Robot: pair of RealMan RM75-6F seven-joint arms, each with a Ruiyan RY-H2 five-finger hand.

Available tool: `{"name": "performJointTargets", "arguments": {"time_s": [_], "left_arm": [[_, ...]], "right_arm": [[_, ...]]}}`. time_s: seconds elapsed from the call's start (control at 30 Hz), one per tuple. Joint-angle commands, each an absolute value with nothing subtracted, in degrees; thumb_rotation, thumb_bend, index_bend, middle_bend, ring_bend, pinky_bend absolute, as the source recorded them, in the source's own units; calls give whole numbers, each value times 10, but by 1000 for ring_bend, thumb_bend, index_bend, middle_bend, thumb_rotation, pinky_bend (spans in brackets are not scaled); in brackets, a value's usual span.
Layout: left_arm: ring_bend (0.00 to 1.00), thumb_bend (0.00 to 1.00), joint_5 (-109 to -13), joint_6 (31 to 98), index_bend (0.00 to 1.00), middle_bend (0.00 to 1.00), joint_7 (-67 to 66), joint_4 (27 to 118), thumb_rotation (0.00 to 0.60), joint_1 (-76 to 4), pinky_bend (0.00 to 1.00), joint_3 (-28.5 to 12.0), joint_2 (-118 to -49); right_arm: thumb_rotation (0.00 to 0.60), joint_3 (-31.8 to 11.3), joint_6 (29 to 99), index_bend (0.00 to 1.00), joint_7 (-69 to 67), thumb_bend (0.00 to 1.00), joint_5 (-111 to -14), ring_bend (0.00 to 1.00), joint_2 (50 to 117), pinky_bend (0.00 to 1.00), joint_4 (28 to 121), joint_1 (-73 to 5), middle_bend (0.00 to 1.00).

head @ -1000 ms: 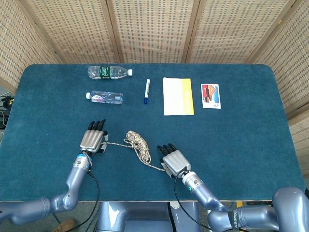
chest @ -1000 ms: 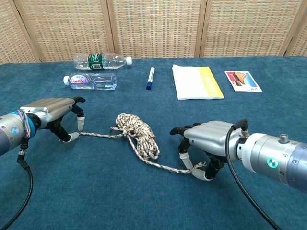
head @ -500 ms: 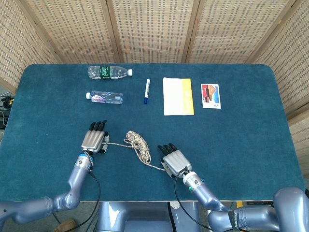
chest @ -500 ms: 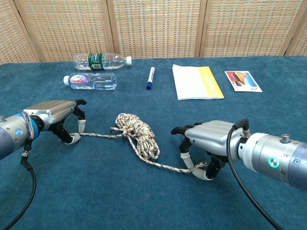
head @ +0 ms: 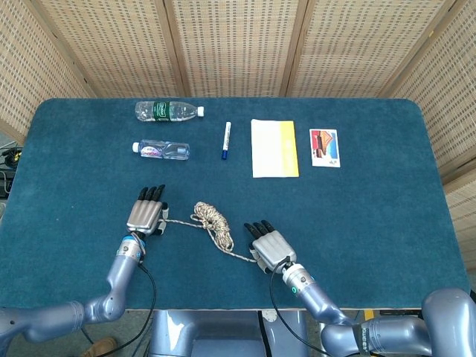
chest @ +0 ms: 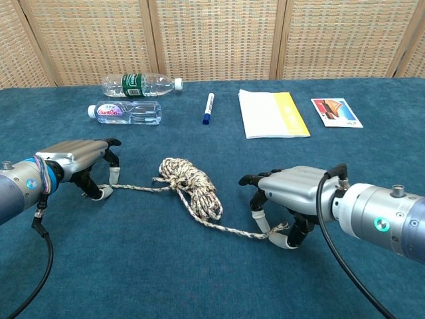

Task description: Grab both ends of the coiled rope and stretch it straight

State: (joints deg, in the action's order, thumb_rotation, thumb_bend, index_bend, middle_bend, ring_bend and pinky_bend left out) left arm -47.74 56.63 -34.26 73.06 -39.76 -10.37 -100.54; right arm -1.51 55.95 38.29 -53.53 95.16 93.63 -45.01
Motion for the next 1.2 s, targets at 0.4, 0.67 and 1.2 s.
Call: {"name": "performJointTargets", "arguments": {"time_s": [0.4, 0.67, 1.2], "left_arm": [[0, 430, -474, 566, 584, 0, -344, 726, 600, -401, 0, -101, -1012], [0, 440, -480, 570, 602, 0, -341, 724, 600, -401, 0, -100, -1013], [0, 488, -490, 583, 721, 0, -336, 730, 600, -403, 0, -109, -1000]], "right_arm": [[600, -15, 555, 626, 380, 460, -537, 0, 955, 0, 930, -450, 0], [600, -14, 555, 626, 380, 460, -536, 0, 955, 0, 929, -448, 0], [600, -21, 567, 629, 373, 460, -545, 0, 942, 0, 934, -444, 0]]}}
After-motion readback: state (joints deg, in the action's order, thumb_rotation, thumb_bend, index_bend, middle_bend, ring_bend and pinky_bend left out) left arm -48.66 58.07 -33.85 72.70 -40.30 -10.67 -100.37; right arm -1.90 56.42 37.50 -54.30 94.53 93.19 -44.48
